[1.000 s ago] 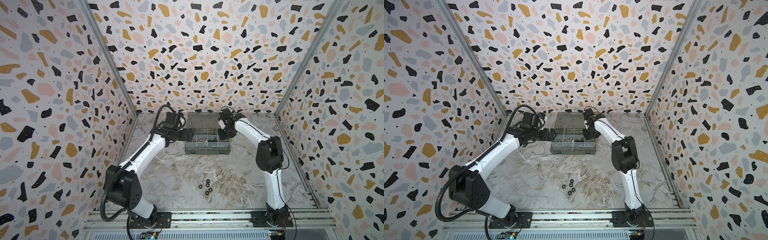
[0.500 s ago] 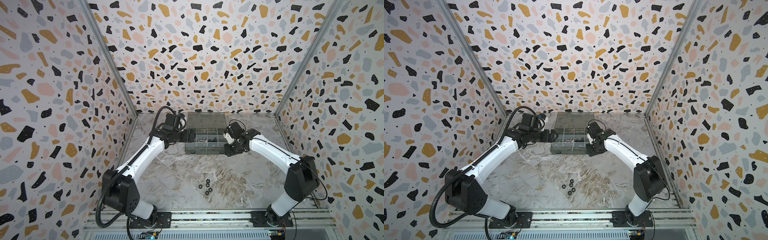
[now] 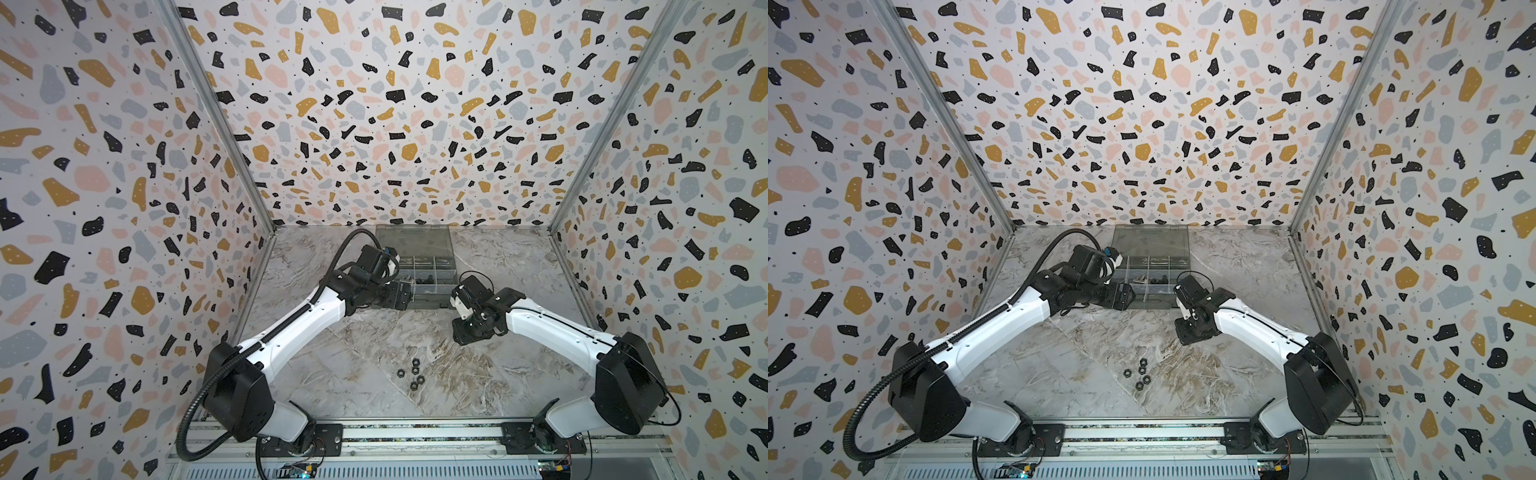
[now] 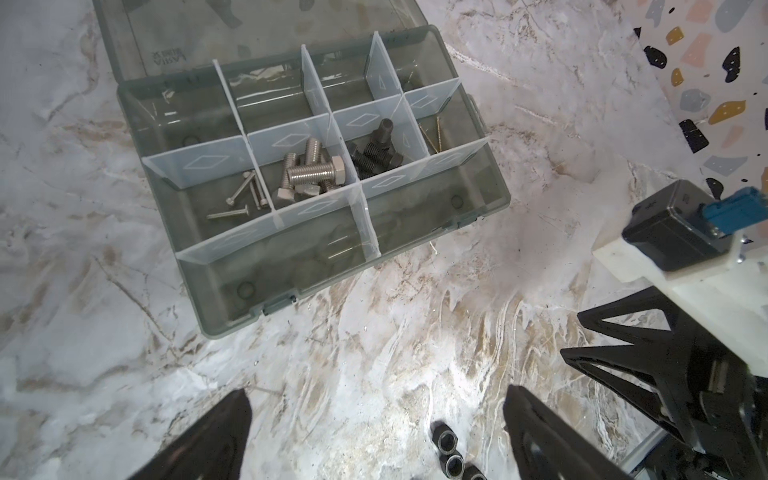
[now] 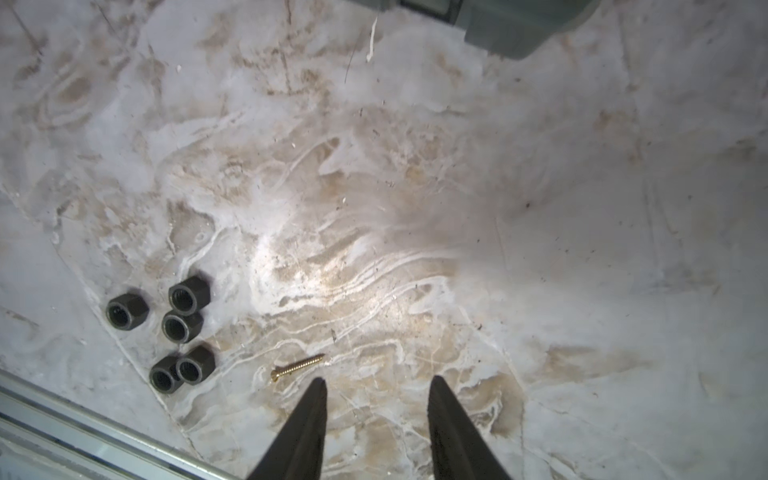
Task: Sort the screws and nuts into containers
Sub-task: 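Return the right gripper to the pile and grasp another brass screw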
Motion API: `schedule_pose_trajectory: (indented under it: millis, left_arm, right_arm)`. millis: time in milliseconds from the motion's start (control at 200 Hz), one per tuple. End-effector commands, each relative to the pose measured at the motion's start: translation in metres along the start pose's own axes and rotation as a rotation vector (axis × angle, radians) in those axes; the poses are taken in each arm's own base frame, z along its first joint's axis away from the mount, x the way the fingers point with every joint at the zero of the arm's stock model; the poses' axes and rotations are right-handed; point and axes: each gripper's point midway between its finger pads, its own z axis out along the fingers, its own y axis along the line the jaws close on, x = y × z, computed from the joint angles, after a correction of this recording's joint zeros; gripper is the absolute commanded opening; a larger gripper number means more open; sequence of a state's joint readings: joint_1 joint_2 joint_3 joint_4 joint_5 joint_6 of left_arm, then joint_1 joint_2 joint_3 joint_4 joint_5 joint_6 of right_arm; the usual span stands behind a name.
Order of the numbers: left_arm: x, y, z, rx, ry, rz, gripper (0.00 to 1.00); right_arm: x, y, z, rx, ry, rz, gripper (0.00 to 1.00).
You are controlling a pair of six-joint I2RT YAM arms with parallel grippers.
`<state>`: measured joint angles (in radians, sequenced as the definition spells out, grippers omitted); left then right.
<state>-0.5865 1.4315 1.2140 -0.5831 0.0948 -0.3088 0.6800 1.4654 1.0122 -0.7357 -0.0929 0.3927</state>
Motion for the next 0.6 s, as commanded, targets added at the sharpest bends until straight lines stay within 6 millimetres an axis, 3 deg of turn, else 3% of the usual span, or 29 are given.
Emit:
schedule_pose_trajectory:
  millis: [0,265,415,596]
  left_arm:
    - [0.001,0.008,-0.014,-0.039,-0.041,-0.021,0.96]
    - [0.025,0.018,-0.019,-0.07,-0.014,-0.032,0.96]
    - [0.034,0.021,-0.021,-0.079,0.009,-0.019,0.96]
    - [0.04,0.023,-0.021,-0.088,0.032,-0.002,0.96]
  right_arm:
    - [0.013,0.008,0.0,-0.017,0.015,0.002,0.4]
    - [0.035,0.036,0.018,-0.06,0.089,-0.043,0.35]
    - [0.049,0.057,0.027,-0.103,0.128,-0.092,0.5]
    - [0.057,0.06,0.037,-0.081,0.162,-0.158,0.55]
